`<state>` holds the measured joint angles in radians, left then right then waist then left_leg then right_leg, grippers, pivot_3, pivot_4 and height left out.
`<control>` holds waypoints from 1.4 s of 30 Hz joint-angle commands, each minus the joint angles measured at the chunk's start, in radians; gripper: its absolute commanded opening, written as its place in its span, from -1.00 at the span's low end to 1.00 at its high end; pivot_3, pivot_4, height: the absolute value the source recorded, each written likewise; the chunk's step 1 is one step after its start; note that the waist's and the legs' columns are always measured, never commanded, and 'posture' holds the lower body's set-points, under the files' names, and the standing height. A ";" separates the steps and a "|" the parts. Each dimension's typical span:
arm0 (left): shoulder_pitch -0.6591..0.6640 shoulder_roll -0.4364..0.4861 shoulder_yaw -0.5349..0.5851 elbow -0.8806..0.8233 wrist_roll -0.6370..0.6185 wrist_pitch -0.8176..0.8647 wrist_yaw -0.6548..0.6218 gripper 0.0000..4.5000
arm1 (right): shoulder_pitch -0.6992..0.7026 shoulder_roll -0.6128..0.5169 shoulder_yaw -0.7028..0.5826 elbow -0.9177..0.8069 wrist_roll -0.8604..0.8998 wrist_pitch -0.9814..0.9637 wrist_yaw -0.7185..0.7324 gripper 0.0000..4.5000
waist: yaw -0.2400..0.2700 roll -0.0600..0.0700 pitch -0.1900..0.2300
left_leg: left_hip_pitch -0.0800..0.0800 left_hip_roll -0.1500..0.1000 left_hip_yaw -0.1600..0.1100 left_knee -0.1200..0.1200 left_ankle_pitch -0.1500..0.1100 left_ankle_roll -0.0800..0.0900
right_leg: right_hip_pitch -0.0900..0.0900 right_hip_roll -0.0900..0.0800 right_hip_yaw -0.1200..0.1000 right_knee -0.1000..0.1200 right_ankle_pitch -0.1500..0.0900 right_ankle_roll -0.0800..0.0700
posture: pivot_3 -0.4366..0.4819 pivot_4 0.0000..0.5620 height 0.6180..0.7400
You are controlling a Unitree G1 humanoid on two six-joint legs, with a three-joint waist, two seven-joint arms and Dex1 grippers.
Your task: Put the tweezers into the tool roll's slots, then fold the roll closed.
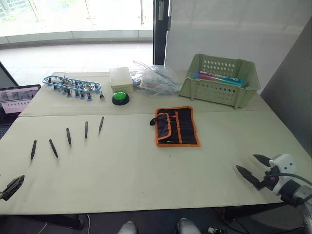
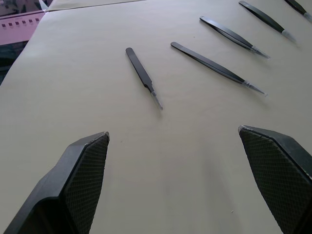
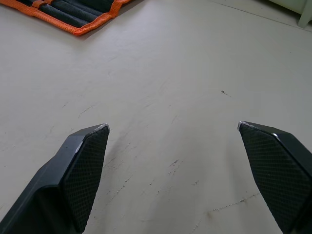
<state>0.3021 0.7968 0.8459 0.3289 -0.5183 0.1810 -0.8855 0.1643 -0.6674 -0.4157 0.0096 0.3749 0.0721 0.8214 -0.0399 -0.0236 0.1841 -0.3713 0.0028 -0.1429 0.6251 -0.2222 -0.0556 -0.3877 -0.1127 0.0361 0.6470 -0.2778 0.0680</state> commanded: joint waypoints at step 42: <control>0.157 -0.175 -0.271 -0.685 -0.126 0.007 -0.156 1.00 | -0.523 0.789 0.453 -0.210 0.021 0.641 -0.789 0.99 | -0.011 0.001 0.001 | -0.007 0.017 0.002 -0.002 0.000 0.000 | -0.017 0.021 0.006 0.001 0.009 -0.015 | -0.05 -0.47 0.93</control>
<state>0.4529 0.6105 0.5690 -0.3289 -0.6306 0.1869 -1.0397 -0.3373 0.0913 0.0327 -0.1962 0.3959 0.7432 0.0332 -0.0504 -0.0226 0.1846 -0.3780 0.0200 -0.1404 0.6235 -0.2218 -0.0557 -0.4043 -0.0916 0.0419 0.6480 -0.2675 0.0513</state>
